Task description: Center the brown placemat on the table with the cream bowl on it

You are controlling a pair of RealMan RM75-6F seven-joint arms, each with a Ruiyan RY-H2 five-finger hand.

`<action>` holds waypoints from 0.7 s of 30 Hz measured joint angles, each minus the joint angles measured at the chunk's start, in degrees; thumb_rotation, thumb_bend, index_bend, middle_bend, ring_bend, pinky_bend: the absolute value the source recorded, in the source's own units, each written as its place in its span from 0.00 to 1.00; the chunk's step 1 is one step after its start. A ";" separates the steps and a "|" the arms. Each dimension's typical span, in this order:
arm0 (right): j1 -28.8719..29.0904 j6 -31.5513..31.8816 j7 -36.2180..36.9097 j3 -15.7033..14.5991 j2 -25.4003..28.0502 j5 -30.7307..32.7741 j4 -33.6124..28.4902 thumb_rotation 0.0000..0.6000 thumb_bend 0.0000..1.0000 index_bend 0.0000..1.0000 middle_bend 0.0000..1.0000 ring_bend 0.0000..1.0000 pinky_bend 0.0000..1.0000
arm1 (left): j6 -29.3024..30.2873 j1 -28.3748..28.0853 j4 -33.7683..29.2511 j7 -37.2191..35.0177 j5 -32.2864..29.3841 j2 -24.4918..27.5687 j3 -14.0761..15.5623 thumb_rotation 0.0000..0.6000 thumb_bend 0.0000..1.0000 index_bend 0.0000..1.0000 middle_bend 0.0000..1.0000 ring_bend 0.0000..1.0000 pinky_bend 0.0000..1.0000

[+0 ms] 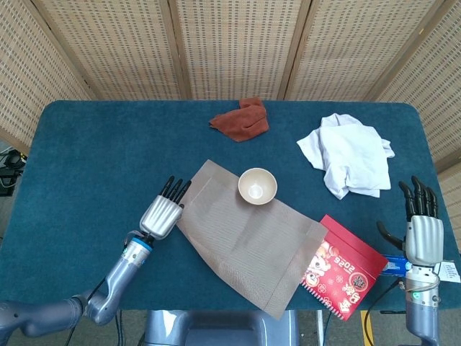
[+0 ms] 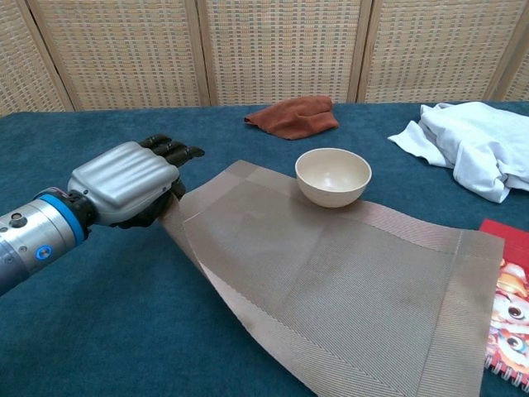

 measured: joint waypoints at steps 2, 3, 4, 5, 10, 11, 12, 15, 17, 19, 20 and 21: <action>-0.04 0.11 0.07 -0.03 0.07 -0.10 -0.21 1.00 0.38 0.14 0.00 0.00 0.00 | 0.23 0.82 -1.52 0.50 -0.30 0.80 0.70 1.00 0.61 0.71 0.00 0.00 0.00; -0.08 0.20 0.13 -0.05 0.14 -0.20 -0.36 1.00 0.38 0.14 0.00 0.00 0.00 | 0.37 1.16 -2.16 0.74 -0.35 1.18 1.04 1.00 0.61 0.71 0.00 0.00 0.00; -0.10 0.27 0.15 -0.08 0.19 -0.29 -0.46 1.00 0.38 0.14 0.00 0.00 0.00 | 0.53 1.49 -2.83 0.98 -0.35 1.57 1.41 1.00 0.61 0.71 0.00 0.00 0.00; -0.12 0.33 0.15 -0.11 0.22 -0.37 -0.55 1.00 0.38 0.15 0.00 0.00 0.00 | 0.78 1.94 -3.71 1.30 -0.29 2.11 1.93 1.00 0.61 0.71 0.00 0.00 0.00; -0.21 0.55 0.20 -0.44 0.39 -0.92 -1.00 1.00 0.38 0.15 0.00 0.00 0.00 | 2.05 3.92 -7.59 2.38 0.68 4.32 4.48 1.00 0.62 0.71 0.00 0.00 0.00; -0.22 0.57 0.18 -0.49 0.41 -1.00 -1.07 1.00 0.38 0.15 0.00 0.00 0.00 | 2.38 4.44 -8.73 2.71 0.98 4.90 5.14 1.00 0.62 0.71 0.00 0.00 0.00; -0.22 0.59 0.15 -0.52 0.42 -1.05 -1.10 1.00 0.38 0.15 0.00 0.00 0.00 | 2.60 4.81 -9.50 2.99 1.18 5.31 5.57 1.00 0.62 0.71 0.00 0.00 0.00; -0.23 0.70 0.02 -0.61 0.40 -1.25 -1.22 1.00 0.38 0.15 0.00 0.00 0.00 | 3.11 5.73 -11.34 3.87 1.80 6.31 6.63 1.00 0.62 0.71 0.00 0.00 0.00; -0.25 0.80 -0.02 -0.64 0.42 -1.33 -1.29 1.00 0.38 0.15 0.00 0.00 0.00 | 3.35 6.12 -12.31 4.21 2.24 6.65 7.09 1.00 0.62 0.71 0.00 0.00 0.00; -0.32 1.04 0.05 -0.67 0.47 -1.51 -1.45 1.00 0.38 0.15 0.00 0.00 0.00 | 3.54 6.48 -13.29 4.40 2.66 6.93 7.59 1.00 0.62 0.71 0.00 0.00 0.00; -0.37 1.17 0.09 -0.70 0.51 -1.60 -1.55 1.00 0.38 0.15 0.00 0.00 0.00 | 3.68 6.75 -14.06 4.61 2.91 7.17 7.96 1.00 0.62 0.71 0.00 0.00 0.00; -0.41 1.24 0.14 -0.72 0.58 -1.67 -1.67 1.00 0.38 0.15 0.00 0.00 0.00 | 3.74 6.94 -14.63 4.83 3.10 7.36 8.23 1.00 0.62 0.72 0.00 0.00 0.00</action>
